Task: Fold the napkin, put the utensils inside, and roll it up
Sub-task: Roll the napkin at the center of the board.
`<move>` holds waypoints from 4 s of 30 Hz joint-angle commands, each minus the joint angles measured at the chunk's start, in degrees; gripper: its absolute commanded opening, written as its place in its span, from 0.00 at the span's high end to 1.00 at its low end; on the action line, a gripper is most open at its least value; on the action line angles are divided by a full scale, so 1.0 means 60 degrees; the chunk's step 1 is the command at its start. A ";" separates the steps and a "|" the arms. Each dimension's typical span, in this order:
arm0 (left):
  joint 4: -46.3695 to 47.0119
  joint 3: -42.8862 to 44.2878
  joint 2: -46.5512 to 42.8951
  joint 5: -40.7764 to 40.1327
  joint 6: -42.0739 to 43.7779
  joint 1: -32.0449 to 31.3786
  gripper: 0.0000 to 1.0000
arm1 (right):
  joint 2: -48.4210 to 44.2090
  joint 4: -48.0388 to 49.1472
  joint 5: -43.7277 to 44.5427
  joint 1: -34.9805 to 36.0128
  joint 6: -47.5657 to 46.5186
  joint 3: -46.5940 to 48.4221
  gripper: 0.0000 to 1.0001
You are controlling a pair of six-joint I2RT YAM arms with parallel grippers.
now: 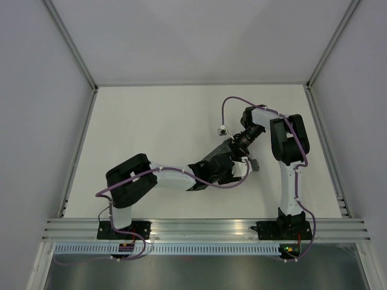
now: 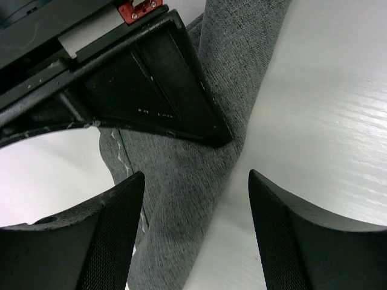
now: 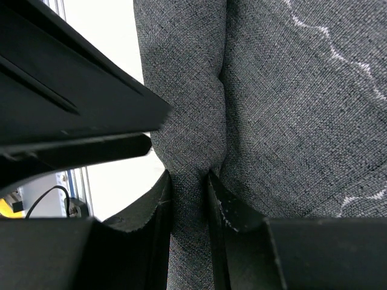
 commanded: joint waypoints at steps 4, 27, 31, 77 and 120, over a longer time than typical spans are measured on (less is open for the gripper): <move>0.0556 0.0580 0.0725 -0.0406 0.1075 -0.0019 0.30 | 0.0633 0.0688 0.0849 0.0028 -0.0446 -0.0029 0.83; -0.1040 0.0668 0.1209 0.1381 0.0621 -0.0019 0.81 | -0.0055 0.0058 0.0307 -0.0147 0.0373 0.0748 0.51; -0.1215 0.0668 0.1180 0.1659 0.0548 -0.0004 0.83 | -0.0581 0.0102 0.0030 -0.0264 0.0739 0.0908 0.47; -0.9551 0.7743 0.5691 1.0361 -0.2484 0.3570 0.73 | -0.9695 1.1335 0.3864 0.1168 0.2454 -0.9357 0.35; -0.5657 0.5285 0.2162 0.7949 -0.4622 0.5063 0.32 | -0.6209 0.7560 0.3677 0.2123 0.1488 -0.6593 0.76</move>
